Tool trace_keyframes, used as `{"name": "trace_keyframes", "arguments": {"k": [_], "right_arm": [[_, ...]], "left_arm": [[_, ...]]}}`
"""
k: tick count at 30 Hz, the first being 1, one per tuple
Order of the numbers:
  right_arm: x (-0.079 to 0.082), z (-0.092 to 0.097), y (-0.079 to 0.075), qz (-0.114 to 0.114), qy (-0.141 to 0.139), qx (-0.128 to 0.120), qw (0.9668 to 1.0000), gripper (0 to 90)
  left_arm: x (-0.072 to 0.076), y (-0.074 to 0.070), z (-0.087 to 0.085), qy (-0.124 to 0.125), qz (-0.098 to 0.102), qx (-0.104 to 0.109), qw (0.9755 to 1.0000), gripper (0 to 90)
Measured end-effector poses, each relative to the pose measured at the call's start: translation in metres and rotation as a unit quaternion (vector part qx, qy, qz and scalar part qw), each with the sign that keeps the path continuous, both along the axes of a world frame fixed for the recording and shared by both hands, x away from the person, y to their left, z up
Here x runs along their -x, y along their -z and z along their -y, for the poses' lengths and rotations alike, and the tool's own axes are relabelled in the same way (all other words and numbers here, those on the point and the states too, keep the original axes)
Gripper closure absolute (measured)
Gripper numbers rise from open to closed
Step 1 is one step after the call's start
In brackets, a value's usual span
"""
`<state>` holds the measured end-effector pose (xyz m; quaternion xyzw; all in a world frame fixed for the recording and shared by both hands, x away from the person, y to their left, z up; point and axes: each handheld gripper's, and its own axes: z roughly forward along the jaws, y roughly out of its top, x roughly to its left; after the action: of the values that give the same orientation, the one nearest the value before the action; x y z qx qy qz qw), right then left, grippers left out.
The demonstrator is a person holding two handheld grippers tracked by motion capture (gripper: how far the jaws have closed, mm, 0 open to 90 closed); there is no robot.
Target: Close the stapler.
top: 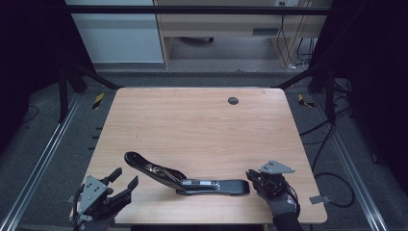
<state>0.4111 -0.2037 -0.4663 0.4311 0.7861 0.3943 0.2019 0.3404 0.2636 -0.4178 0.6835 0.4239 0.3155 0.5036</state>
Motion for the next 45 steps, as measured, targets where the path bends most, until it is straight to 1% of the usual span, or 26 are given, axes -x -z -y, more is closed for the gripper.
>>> {"name": "trace_keyframes", "arguments": {"k": [2,7,10,13,19,24,27,28,29,30,34,36,37,40,41,43,45], "right_arm": [[0.001,-0.001,0.000,0.001,-0.004,0.001,1.0000,82.5],[0.002,-0.002,0.000,0.002,-0.009,-0.002,1.0000,87.2],[0.003,-0.003,-0.001,0.001,-0.013,-0.005,0.9999,90.0],[0.004,-0.004,-0.001,0.002,-0.021,-0.003,0.9998,90.0],[0.005,-0.007,0.000,-0.001,-0.029,0.001,0.9996,90.0],[0.006,-0.008,0.001,-0.004,-0.029,-0.001,0.9996,90.0],[0.006,-0.008,0.001,-0.005,-0.030,-0.001,0.9995,90.0],[0.007,-0.008,0.001,-0.003,-0.032,0.000,0.9995,90.0],[0.007,-0.008,0.001,-0.003,-0.034,-0.001,0.9994,90.0],[0.008,-0.008,0.001,-0.007,-0.034,-0.002,0.9994,90.0],[0.009,-0.009,0.002,-0.009,-0.039,0.002,0.9992,90.0],[0.009,-0.010,0.004,-0.009,-0.042,0.007,0.9990,90.0],[0.010,-0.011,0.004,-0.013,-0.042,0.007,0.9990,90.0],[0.011,-0.011,0.005,-0.015,-0.041,0.006,0.9990,90.0],[0.011,-0.011,0.006,-0.013,-0.042,0.008,0.9990,90.0],[0.012,-0.012,0.006,-0.019,-0.040,0.002,0.9990,90.0],[0.011,-0.012,0.007,-0.018,-0.043,0.006,0.9989,90.0]], "left_arm": [[0.001,-0.001,0.001,0.004,0.001,0.005,1.0000,36.8],[0.002,-0.003,0.004,0.012,0.001,0.007,0.9999,36.4],[0.003,-0.005,0.008,0.018,0.002,0.004,0.9998,36.3],[0.004,-0.005,0.013,0.023,0.002,0.001,0.9997,36.2],[-0.001,-0.006,0.022,0.027,0.001,-0.001,0.9996,36.1],[-0.007,-0.009,0.030,0.021,0.002,0.003,0.9998,36.1],[-0.011,-0.011,0.035,0.021,0.004,0.001,0.9998,36.0],[-0.014,-0.011,0.036,0.033,0.015,0.002,0.9993,36.2],[-0.015,-0.010,0.037,0.029,0.010,0.003,0.9995,36.2],[-0.015,-0.010,0.037,0.028,0.009,0.001,0.9996,36.3],[-0.018,-0.009,0.036,0.014,0.002,0.003,0.9999,36.9],[-0.020,-0.009,0.036,0.012,0.001,0.003,0.9999,37.1],[-0.021,-0.009,0.036,0.012,0.001,0.004,0.9999,37.2],[-0.024,-0.009,0.035,0.011,-0.002,0.006,0.9999,37.7],[-0.025,-0.009,0.036,0.010,-0.002,0.009,0.9999,37.9],[-0.025,-0.009,0.037,0.010,-0.001,0.009,0.9999,38.7],[-0.027,-0.009,0.038,0.009,0.000,0.007,0.9999,39.4]]}}
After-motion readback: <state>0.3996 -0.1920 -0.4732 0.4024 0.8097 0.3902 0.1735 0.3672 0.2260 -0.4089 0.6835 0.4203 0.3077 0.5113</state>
